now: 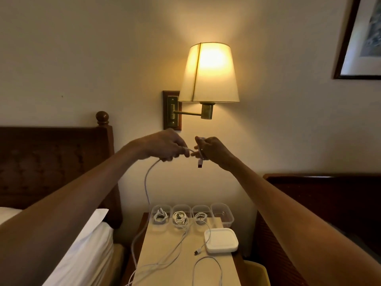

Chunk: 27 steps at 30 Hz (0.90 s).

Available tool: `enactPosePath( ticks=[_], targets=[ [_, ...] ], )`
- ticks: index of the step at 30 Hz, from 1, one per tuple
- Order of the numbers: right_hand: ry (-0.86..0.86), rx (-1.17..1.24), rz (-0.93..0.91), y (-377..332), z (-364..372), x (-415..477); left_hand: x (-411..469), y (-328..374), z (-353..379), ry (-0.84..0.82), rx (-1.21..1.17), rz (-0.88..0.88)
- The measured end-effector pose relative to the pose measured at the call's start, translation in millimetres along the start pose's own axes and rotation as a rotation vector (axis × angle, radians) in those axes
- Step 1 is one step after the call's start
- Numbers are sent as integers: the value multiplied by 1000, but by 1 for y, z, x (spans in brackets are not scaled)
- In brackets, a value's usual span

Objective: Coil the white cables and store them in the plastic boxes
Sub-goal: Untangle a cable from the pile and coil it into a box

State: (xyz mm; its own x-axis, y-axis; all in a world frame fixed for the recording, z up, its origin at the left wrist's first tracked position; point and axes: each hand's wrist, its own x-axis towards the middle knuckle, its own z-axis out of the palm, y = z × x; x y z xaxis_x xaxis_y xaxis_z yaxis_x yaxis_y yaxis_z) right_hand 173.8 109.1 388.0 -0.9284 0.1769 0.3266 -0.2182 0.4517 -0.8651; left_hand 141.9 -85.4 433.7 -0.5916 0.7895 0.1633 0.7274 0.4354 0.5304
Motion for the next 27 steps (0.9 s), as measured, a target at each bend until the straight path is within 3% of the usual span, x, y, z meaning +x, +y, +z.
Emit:
enactPosePath(
  ticks=[6, 12, 16, 22, 27],
  targets=[
    [-404, 121, 132, -3, -2, -10, 5, -4, -22, 189, 89, 114],
    [-444, 563, 182, -19, -4, -17, 9, -30, -19, 370, -67, 153],
    [-472, 696, 139, -26, -11, -16, 9, -50, -11, 375, -188, 100],
    [-293, 843, 33, -38, -14, -6, 9, -67, 24, 185, -250, -91],
    [-52, 644, -63, -33, -6, 6, 11, -47, 50, 30, -266, -108]
  ],
)
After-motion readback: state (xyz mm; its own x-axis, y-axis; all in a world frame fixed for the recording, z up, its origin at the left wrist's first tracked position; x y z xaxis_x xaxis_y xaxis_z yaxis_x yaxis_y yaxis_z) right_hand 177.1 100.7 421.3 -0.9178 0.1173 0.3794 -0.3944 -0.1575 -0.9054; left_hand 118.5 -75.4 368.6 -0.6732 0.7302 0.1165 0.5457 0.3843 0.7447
